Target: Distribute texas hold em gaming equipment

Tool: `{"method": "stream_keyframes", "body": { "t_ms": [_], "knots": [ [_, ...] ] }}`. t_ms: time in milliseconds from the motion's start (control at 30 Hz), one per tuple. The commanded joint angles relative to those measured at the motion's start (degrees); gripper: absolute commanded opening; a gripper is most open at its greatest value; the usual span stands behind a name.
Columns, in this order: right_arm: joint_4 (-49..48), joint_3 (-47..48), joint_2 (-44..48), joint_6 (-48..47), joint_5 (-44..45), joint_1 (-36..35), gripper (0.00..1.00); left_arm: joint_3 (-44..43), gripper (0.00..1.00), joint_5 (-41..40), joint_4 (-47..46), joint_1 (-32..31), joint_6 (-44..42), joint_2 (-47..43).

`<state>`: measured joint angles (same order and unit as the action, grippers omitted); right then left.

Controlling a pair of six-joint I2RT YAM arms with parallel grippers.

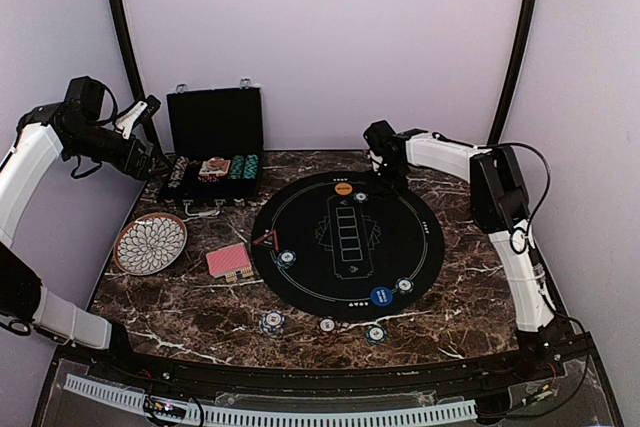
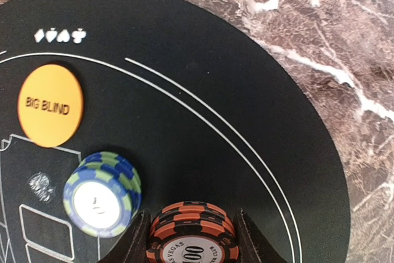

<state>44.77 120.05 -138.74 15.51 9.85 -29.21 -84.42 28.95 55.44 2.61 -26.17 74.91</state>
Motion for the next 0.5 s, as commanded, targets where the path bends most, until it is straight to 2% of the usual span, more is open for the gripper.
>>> {"method": "stream_keyframes", "body": {
  "t_ms": [0, 100, 267, 467],
  "knots": [
    [-0.36, 2.54, -2.4, -0.11, -1.01, 1.04, 0.23, -0.3, 0.99, 1.3, 0.49, -0.27, -0.24, -1.4],
    [-0.31, 3.13, -3.13, -0.03, -1.43, 1.47, 0.27, -0.3, 0.99, 1.35, 0.38, -0.33, -0.23, -1.35],
    [1.26, 5.66, -5.24, -0.61, -2.4, 1.73, 0.52, -0.3, 0.99, 1.14, 0.28, -0.23, -0.2, -1.32],
    [2.06, 6.31, -4.43, -0.91, -2.49, 1.7, 0.58, -0.46, 0.99, 0.83, 0.49, -0.22, -0.12, -1.34]
  ]
}}
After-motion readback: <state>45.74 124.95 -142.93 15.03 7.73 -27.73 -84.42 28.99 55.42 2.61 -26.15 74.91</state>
